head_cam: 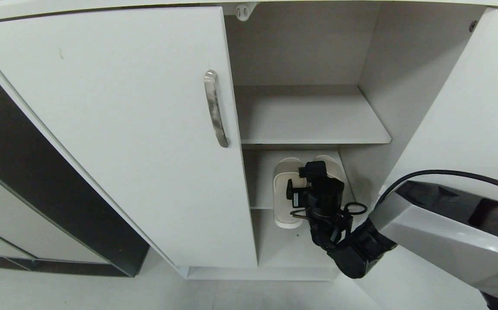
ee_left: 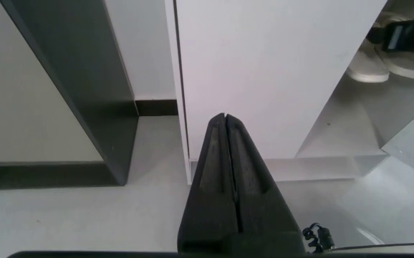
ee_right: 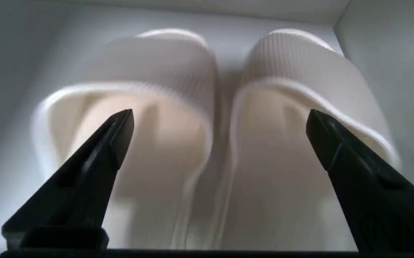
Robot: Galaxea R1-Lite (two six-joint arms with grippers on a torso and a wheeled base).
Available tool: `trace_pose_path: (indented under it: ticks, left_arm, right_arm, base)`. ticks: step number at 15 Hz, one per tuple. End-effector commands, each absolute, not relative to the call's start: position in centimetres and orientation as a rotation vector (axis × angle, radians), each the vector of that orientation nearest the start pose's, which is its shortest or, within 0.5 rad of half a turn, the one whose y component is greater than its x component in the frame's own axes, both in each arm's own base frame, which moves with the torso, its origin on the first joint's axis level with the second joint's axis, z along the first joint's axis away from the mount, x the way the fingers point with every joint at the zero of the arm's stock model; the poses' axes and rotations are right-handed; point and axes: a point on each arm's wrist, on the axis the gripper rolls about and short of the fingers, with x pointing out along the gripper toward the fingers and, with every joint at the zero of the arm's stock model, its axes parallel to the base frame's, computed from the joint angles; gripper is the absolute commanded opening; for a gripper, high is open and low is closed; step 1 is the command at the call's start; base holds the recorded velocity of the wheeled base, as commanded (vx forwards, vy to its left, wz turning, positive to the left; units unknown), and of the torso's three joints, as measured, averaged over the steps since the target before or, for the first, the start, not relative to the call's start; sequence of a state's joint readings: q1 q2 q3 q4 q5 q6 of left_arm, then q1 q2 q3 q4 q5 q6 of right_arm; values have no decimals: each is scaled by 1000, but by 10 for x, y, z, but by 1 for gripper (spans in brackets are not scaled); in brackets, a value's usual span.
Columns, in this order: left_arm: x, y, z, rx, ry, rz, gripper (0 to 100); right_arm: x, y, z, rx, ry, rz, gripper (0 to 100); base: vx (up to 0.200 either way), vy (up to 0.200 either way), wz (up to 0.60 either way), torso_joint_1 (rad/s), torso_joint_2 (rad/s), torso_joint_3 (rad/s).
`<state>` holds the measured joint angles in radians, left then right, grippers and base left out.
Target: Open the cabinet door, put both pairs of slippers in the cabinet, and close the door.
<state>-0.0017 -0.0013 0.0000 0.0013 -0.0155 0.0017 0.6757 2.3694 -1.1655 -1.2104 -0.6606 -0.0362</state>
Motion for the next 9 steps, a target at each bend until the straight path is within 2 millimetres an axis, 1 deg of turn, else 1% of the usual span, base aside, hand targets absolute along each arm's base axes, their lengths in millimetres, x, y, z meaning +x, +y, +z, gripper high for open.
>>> trace_pose_path:
  ticks: [1,3,4,5,6,9]
  left_arm:
    - [-23,0,75,3,2,-17,0]
    - [-23,0,75,2,2,-17,0]
    - [-23,0,75,2,2,-18,0]
    - [-23,0,75,2,2,-18,0]
    - [-23,0,75,2,2,-18,0]
    - [-23,0,75,2,2,-18,0]
  right_arm:
    - [308,260,97,-23,-20,73,100]
    - [281,248,91,-22,-16,98,100]
    - [271,246,84,-26,-11,112,100]
    - [267,246,81,-37,-6,120,100]
    - [258,248,75,-62,0,143,100]
    - [258,249,71,-68,4,146,100]
  base:
    - [0,0,0,0,0,0]
    - [0,0,0,0,0,0]
    - [0,0,0,0,0,0]
    - [0,0,0,0,0,0]
    - [-200,0,0,2,-7,2]
    - [-200,0,0,7,2,1]
